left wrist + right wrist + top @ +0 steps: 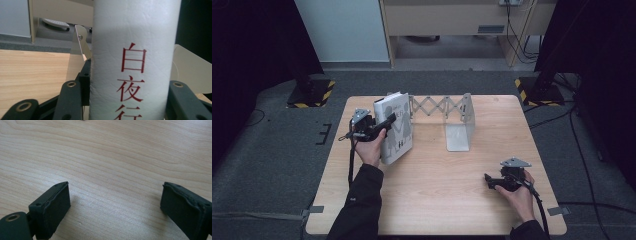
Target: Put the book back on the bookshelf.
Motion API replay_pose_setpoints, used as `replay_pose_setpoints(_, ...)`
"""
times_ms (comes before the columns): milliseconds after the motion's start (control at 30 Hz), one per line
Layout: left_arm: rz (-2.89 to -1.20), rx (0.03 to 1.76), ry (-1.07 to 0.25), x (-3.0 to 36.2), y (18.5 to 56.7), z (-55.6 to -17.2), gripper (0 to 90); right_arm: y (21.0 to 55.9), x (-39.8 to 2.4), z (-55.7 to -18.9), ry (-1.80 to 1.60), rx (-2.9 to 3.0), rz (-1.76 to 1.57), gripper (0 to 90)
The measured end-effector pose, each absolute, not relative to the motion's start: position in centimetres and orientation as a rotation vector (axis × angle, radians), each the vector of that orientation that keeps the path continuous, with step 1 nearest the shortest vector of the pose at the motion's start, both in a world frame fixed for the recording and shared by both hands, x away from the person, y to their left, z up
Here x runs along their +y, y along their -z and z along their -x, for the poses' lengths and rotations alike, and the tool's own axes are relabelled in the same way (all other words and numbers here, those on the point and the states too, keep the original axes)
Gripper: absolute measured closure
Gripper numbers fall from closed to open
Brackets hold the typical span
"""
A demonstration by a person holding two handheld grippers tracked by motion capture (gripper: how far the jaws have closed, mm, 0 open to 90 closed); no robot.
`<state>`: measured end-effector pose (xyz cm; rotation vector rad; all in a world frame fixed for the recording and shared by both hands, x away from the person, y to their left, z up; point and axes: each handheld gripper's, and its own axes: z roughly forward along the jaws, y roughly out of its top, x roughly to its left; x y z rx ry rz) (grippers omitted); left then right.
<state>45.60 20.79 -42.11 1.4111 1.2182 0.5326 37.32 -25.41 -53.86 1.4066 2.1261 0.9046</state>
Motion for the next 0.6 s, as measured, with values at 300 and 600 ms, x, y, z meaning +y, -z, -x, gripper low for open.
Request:
replay_pose_setpoints(300, -1.409, 1.197, -0.547, 20.8, 42.4, -45.4, 51.4, 53.9, -25.4, -37.3, -0.905, 2.124, -1.405, 9.3)
replay_pose_setpoints(600, -1.44, 1.171, -0.569, 21.4, 43.0, -43.4, 51.0, 53.9, -25.4, -37.3, -0.904, 2.126, -1.406, 9.3)
